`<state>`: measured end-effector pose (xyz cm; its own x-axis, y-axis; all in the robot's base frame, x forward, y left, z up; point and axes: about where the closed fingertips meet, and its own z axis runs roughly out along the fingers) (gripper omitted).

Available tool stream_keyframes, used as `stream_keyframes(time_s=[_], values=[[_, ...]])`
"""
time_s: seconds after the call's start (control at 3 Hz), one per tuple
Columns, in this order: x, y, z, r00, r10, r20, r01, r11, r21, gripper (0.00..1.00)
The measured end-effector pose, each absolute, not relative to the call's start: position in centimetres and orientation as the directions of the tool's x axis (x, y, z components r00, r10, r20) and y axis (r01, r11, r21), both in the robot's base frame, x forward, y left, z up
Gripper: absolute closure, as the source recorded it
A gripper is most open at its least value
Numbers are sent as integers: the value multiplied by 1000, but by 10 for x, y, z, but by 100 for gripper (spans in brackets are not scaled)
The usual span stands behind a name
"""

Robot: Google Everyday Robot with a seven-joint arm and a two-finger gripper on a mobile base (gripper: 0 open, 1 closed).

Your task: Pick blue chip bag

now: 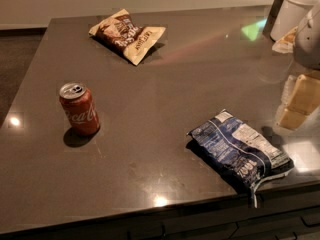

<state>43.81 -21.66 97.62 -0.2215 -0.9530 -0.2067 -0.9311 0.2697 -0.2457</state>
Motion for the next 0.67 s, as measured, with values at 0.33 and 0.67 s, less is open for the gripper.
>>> stream_keyframes(time_s=[0.33, 0.67], values=[[438, -216, 977, -222, -953, -206, -930, 270, -248, 0], [433, -220, 961, -244, -951, -189, -930, 285, -233, 0]])
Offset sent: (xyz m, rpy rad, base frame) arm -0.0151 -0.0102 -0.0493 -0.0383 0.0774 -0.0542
